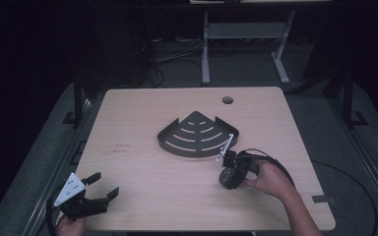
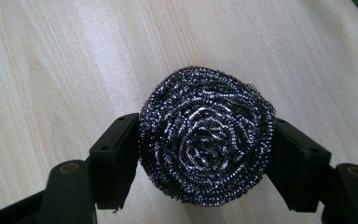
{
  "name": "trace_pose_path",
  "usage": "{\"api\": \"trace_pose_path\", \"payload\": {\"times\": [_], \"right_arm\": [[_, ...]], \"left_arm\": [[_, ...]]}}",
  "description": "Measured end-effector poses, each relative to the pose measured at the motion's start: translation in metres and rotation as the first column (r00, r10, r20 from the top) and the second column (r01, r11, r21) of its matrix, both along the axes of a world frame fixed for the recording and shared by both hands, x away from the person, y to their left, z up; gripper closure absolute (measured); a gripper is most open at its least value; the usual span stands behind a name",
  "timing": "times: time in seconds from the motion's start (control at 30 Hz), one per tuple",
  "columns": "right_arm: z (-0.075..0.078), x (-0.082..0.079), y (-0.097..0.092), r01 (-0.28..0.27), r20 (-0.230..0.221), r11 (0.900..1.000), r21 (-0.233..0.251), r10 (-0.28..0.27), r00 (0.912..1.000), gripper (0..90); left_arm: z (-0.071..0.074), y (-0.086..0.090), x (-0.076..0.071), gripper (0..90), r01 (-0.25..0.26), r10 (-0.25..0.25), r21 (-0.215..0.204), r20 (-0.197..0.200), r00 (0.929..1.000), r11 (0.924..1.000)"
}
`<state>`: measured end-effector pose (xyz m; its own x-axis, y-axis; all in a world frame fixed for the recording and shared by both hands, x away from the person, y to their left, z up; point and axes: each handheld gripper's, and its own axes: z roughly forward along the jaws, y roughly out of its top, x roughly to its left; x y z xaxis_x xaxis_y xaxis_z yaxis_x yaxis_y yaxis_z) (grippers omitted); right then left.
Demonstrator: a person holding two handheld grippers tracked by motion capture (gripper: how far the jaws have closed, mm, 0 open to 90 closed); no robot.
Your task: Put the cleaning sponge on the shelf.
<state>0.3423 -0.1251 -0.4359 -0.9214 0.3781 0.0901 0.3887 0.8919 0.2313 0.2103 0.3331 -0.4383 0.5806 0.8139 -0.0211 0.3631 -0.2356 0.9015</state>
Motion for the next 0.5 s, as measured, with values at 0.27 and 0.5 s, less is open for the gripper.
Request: {"api": "trace_pose_path", "payload": {"times": [0.27,0.5], "right_arm": [[0.0007,-0.0013,0.0004,-0.006,0.002,1.0,-0.003,0.006,1.0,32.9],[0.0069,-0.0012,0.0032,-0.019,0.014,0.9997,-0.013,0.02,0.9997,33.8]], "left_arm": [[-0.0002,0.0001,0.0001,13.3,0.001,-0.001,-0.001,-0.001,1.0,1.0],[0.0,0.0001,-0.0004,13.3,0.001,-0.002,-0.004,0.0,1.0,1.0]]}}
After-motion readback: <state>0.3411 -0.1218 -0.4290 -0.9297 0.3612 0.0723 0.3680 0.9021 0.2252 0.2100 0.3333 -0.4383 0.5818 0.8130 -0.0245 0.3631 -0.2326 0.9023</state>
